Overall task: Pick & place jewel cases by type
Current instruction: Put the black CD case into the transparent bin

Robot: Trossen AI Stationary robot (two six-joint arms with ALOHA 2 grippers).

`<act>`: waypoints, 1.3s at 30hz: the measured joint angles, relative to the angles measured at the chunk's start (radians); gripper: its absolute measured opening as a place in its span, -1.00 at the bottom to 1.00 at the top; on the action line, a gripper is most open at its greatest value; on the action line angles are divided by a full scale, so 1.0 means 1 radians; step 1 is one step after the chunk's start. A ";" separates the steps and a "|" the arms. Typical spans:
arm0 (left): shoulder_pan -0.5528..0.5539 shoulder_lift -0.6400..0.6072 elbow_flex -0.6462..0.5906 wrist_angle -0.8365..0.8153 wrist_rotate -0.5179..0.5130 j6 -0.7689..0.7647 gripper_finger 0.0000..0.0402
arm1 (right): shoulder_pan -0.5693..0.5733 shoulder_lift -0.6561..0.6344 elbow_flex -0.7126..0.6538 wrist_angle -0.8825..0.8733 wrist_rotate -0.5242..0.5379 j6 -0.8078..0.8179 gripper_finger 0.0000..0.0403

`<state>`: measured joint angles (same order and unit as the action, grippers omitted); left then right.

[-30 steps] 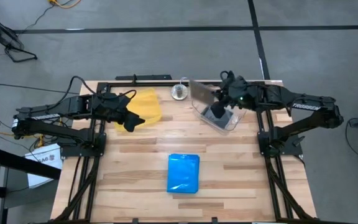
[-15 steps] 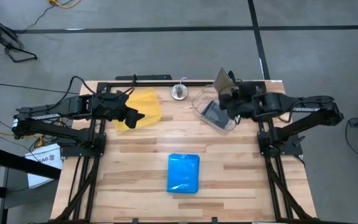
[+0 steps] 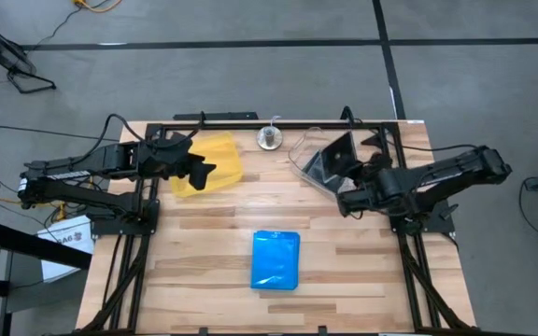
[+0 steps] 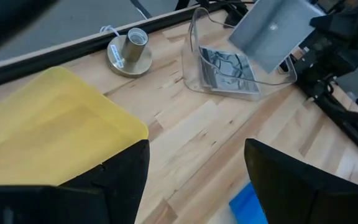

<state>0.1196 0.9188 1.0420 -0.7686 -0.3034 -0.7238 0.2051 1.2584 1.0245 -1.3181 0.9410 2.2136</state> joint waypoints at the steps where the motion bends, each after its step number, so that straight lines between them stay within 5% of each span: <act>1: 0.000 0.000 0.000 0.000 0.000 0.008 0.27 | -0.008 0.015 0.000 0.008 -0.003 0.001 -0.87; 14: 0.000 0.000 0.000 0.001 0.009 0.056 0.27 | -0.071 0.109 0.071 0.021 0.025 -0.171 -0.87; 22: 0.000 0.000 0.000 0.010 0.030 0.088 0.27 | -0.137 0.101 0.293 0.029 0.011 -0.965 -0.87; 28: 0.000 0.000 0.000 0.019 0.037 0.091 0.27 | -0.234 0.101 0.425 0.012 -0.243 -1.516 -0.87; 33: 0.000 0.000 0.000 0.019 0.037 0.078 0.27 | -0.324 0.123 0.481 -0.071 -0.478 -1.767 -0.87; 39: 0.000 0.000 0.000 0.018 0.037 0.048 0.27 | -0.397 0.219 0.576 -0.260 -0.519 -1.988 -0.87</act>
<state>0.1193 0.9188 1.0424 -0.7502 -0.2665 -0.6761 -0.1920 1.4777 1.6005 -1.5778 0.4218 0.2261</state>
